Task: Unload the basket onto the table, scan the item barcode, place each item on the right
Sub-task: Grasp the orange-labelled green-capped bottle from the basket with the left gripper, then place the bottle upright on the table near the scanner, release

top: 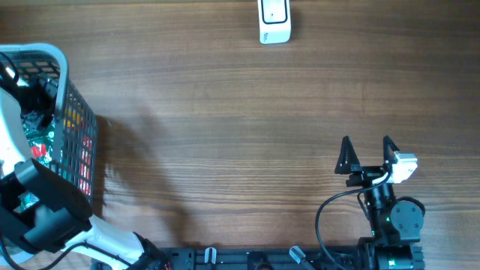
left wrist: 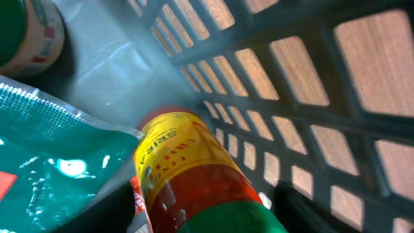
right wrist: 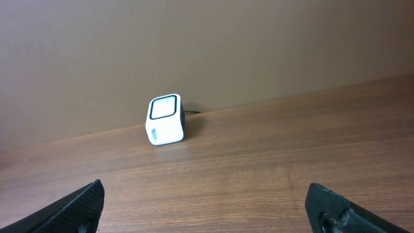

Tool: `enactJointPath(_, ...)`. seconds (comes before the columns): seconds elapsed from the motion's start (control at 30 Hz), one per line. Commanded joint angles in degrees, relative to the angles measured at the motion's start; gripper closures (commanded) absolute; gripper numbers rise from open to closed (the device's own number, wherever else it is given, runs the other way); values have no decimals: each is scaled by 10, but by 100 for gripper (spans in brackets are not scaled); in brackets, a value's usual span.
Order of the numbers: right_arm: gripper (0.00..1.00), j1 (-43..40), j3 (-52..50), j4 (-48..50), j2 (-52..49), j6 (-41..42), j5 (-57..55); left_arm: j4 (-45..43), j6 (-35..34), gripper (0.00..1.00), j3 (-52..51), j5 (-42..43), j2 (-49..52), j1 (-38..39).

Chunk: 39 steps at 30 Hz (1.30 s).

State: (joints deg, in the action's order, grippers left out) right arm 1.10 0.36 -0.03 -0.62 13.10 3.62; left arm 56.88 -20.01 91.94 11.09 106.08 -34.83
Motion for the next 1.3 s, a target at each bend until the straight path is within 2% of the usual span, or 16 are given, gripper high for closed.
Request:
enactJointPath(0.0, 0, 4, -1, 2, 3, -10, 6, 6, 3, 49, -1, -22, 0, 0)
enactJointPath(0.1, 0, 4, -1, 2, 3, -10, 6, 18, 3, 60, 5, -22, -11, -7)
enactJointPath(0.27, 0, 4, -1, 2, 3, -10, 6, 77, 3, 60, 106, -22, -81, -39)
enactJointPath(0.4, 0, 4, -1, 2, 3, -10, 6, 81, 0, 59, 162, -21, -159, -53)
enactJointPath(0.57, 0, 4, -1, 2, 3, -10, 6, 36, -1, 59, 169, 64, -273, -21)
enactJointPath(0.63, 0, 4, -1, 2, 3, -11, 6, 23, -1, 59, 169, 80, -303, 23)
enactJointPath(0.7, 0, 4, -1, 2, 3, -10, 6, 25, 12, 59, 169, 80, -306, 120)
enactJointPath(0.77, 0, 4, -1, 2, 3, -10, 6, 50, 67, 59, 169, 79, -284, 224)
enactJointPath(0.8, 0, 4, -1, 2, 3, -10, 6, 66, 84, 58, 169, 75, -275, 250)
enactJointPath(0.87, 0, 4, -1, 2, 3, -10, 6, 128, 134, 58, 169, 30, -230, 330)
enactJointPath(0.93, 0, 4, -1, 2, 3, -10, 6, 148, 138, 59, 169, 8, -180, 382)
enactJointPath(1.0, 0, 4, -1, 2, 3, -10, 6, 145, 139, 59, 169, 8, -105, 439)
enactJointPath(1.17, 0, 4, -1, 2, 3, -10, 6, 146, 189, 59, 169, 5, 29, 544)
enactJointPath(1.23, 0, 4, -1, 2, 3, -10, 6, 141, 198, 58, 169, -28, 62, 576)
enactJointPath(1.27, 0, 4, -1, 2, 3, -10, 6, 135, 198, 58, 169, -73, 75, 593)
